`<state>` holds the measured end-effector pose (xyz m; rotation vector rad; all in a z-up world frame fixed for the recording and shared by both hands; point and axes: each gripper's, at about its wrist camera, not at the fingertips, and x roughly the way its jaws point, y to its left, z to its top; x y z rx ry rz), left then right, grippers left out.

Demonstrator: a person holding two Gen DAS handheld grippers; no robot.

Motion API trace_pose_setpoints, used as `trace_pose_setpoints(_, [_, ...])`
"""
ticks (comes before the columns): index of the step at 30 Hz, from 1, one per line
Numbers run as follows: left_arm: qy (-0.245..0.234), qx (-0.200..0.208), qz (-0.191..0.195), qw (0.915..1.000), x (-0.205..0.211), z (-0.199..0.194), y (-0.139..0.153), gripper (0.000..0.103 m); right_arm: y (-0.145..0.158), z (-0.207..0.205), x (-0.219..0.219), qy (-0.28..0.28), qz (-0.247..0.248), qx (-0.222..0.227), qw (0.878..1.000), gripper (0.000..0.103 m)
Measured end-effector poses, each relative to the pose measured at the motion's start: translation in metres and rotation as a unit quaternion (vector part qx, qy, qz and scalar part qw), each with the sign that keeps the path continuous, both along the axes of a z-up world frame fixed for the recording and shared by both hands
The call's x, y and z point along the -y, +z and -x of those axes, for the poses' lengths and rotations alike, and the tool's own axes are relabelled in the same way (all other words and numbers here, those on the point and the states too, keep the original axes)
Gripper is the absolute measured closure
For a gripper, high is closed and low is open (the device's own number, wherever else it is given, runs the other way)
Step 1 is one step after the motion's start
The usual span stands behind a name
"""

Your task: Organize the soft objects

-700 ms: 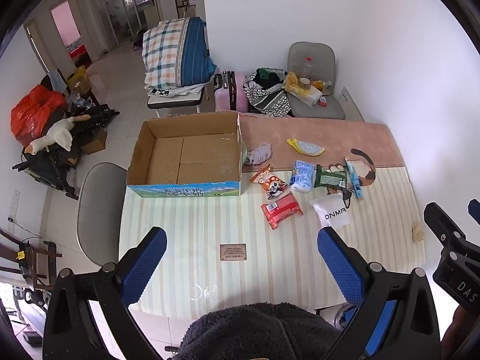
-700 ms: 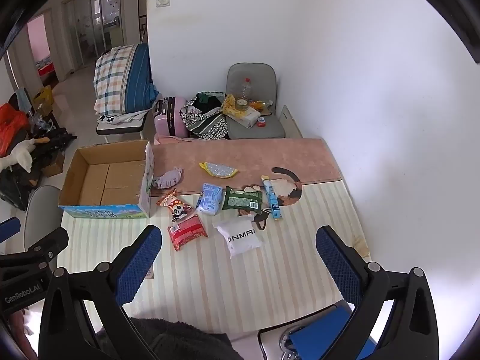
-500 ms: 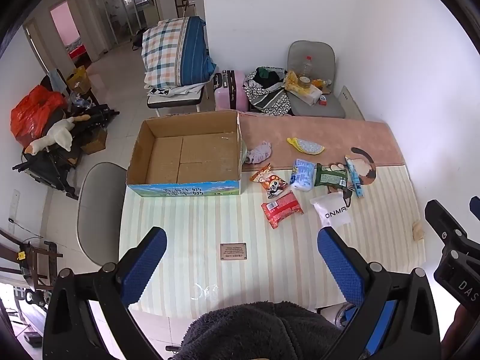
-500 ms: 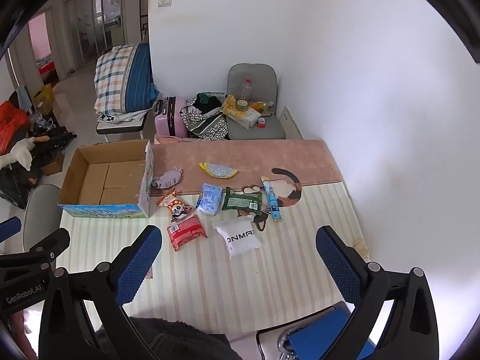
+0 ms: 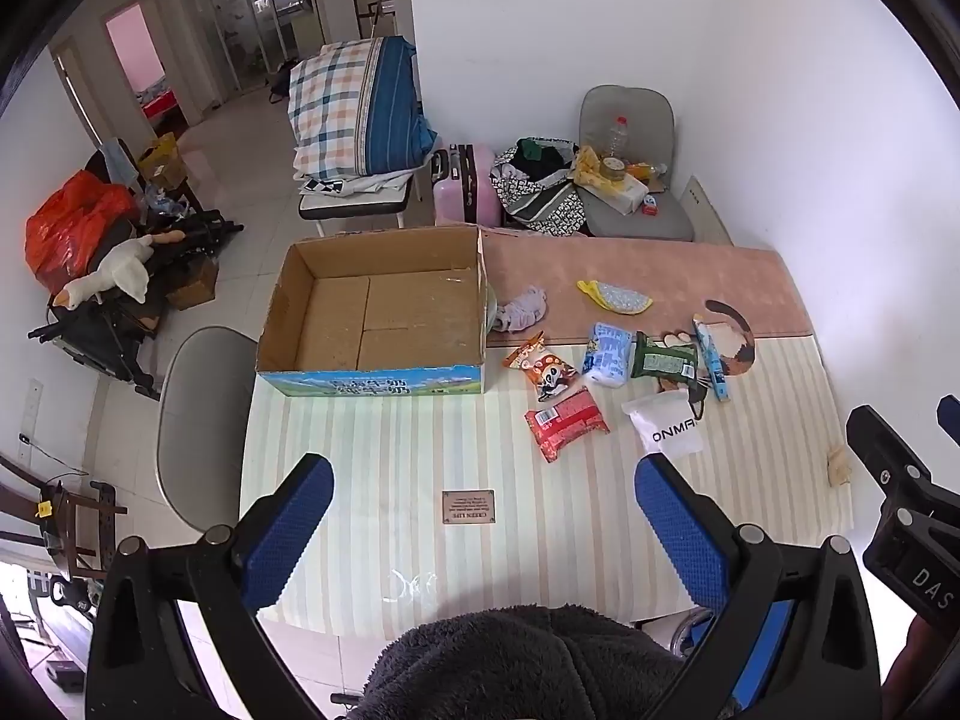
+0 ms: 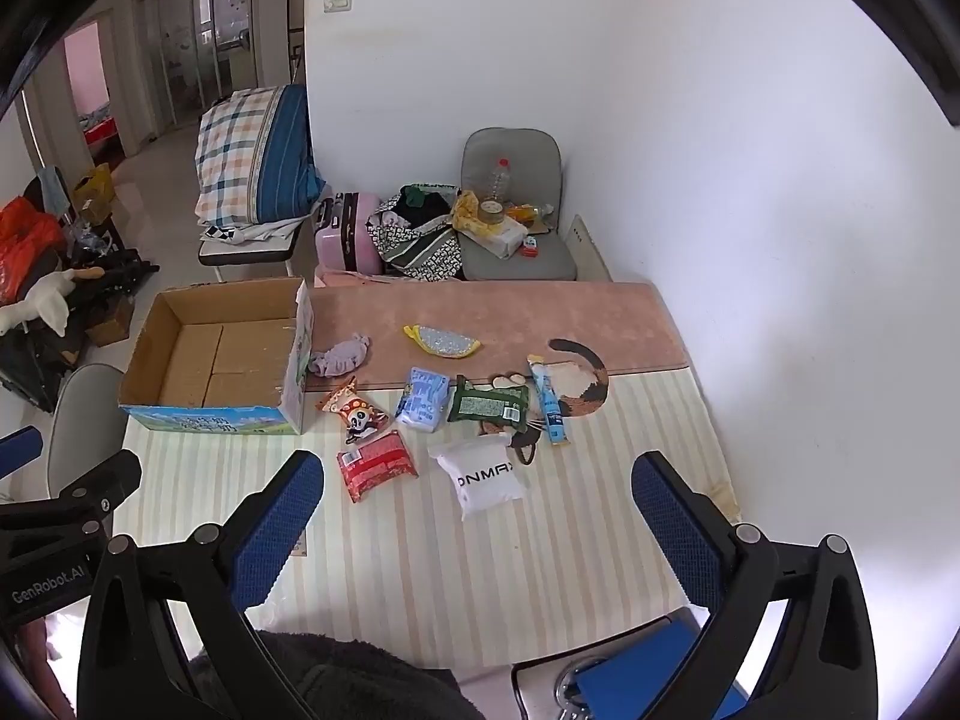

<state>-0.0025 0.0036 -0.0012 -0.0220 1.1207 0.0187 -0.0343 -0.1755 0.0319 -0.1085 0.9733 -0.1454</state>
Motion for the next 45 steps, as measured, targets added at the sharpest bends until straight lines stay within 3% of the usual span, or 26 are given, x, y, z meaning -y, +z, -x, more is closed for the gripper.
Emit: trace_pose_setpoints(45, [0.003,0.006,-0.003,1.0000,0.000,-0.007,0.008,0.000,0.012,-0.016,0.016,0.005,-0.004,0.005,1.000,0.000])
